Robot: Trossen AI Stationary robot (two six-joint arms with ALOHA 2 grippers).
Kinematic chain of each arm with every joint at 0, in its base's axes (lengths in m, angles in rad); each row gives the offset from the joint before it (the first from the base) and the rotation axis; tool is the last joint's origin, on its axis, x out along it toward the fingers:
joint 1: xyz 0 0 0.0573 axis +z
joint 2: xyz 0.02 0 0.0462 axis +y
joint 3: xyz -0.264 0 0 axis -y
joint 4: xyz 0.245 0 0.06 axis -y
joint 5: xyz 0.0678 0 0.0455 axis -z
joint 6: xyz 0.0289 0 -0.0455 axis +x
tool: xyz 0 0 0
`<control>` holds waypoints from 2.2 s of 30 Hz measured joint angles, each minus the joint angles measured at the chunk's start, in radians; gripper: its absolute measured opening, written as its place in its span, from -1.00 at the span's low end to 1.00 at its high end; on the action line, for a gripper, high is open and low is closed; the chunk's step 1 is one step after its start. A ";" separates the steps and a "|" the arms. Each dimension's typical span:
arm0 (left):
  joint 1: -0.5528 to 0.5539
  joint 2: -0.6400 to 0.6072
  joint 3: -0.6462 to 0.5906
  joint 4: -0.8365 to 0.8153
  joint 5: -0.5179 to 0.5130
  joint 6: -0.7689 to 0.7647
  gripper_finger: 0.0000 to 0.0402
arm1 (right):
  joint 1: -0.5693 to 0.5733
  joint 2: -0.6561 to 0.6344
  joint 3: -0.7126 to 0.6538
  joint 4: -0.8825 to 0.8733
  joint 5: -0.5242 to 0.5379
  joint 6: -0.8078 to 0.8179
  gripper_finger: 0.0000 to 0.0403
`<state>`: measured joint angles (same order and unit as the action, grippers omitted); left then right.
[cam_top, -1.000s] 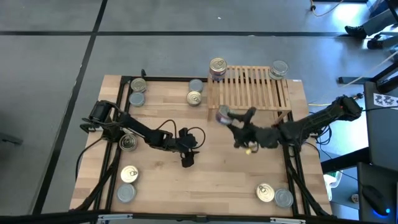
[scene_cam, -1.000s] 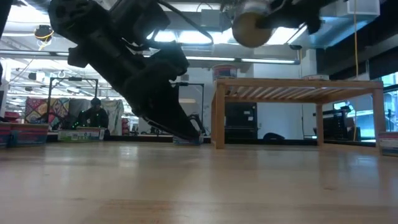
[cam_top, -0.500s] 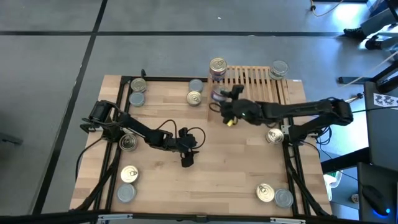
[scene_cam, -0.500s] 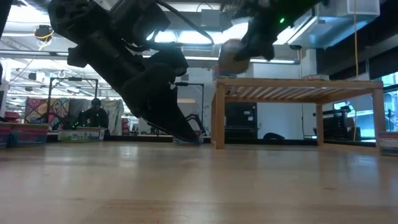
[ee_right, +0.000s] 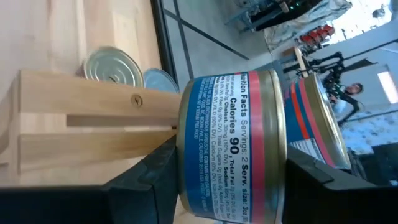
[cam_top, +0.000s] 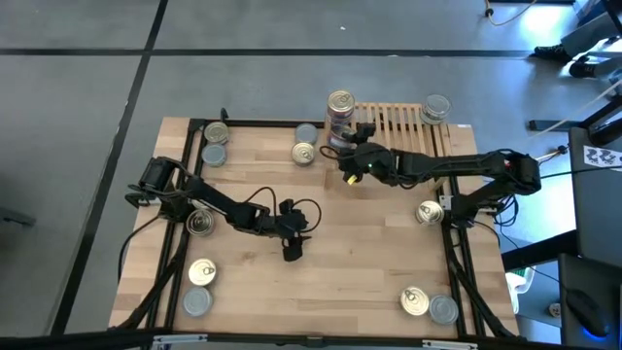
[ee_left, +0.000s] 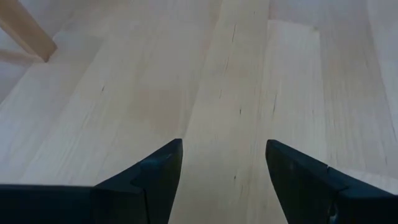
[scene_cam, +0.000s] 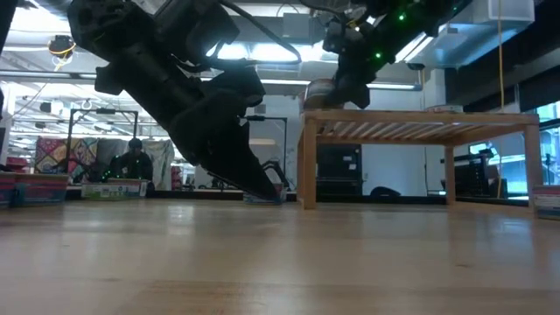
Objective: Stack canned seafood by type on shelf
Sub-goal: Put the blue and pink tuna can on the shelf and align it to the other blue and pink tuna can, then stack the blue-pink tuna can on top of the blue-pink tuna can on the shelf
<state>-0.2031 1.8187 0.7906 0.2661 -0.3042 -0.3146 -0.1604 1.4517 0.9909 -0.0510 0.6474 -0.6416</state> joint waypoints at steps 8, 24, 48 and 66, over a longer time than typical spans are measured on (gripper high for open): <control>0.000 0.000 0.000 0.003 0.000 0.000 0.14 | -0.024 0.010 0.000 0.002 0.017 0.006 0.11; -0.002 -0.001 0.001 -0.001 0.001 -0.006 0.14 | -0.017 0.015 -0.003 -0.015 -0.059 0.147 0.53; -0.002 -0.001 0.001 0.004 0.001 -0.013 0.14 | -0.004 0.007 -0.003 0.012 0.094 0.107 0.31; 0.003 -0.071 0.007 -0.086 0.000 -0.023 0.14 | 0.451 -0.126 -0.057 -0.303 -0.279 0.551 0.31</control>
<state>-0.2004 1.7480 0.7979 0.1798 -0.3042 -0.3378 0.2903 1.3262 0.9334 -0.3537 0.3685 -0.0904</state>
